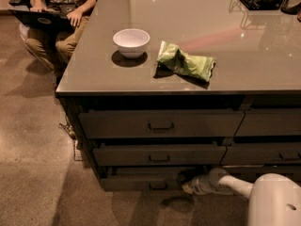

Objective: Close bottom drawer

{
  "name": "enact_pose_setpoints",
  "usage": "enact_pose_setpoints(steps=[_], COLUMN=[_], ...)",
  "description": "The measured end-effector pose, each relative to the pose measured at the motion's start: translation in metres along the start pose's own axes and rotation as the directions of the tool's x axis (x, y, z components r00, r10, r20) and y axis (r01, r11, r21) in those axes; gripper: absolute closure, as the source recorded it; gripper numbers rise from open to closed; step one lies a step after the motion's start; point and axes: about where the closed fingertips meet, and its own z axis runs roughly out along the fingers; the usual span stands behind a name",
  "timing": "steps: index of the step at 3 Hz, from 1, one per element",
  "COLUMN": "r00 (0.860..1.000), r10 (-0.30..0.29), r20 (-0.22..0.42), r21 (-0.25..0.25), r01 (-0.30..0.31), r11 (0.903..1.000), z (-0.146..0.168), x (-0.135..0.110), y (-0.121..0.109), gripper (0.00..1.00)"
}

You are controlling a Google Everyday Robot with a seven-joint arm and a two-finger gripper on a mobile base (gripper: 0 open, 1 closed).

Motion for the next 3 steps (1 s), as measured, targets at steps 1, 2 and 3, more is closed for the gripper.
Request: enact_pose_setpoints(steps=[1,2,3], r00=[1.000,1.000,1.000], r10=[-0.001,-0.002,-0.002], r20=[0.012,0.017,0.017], r21=[0.001,-0.001,0.000], r01=[0.001,0.002,0.002], r11=[1.0000,1.0000,1.0000], z=[0.0086,0.0096,0.0093], x=[-0.0145,-0.0193,-0.0193], y=[-0.0153,-0.0194,-0.0200], gripper=[1.00,1.00,1.00])
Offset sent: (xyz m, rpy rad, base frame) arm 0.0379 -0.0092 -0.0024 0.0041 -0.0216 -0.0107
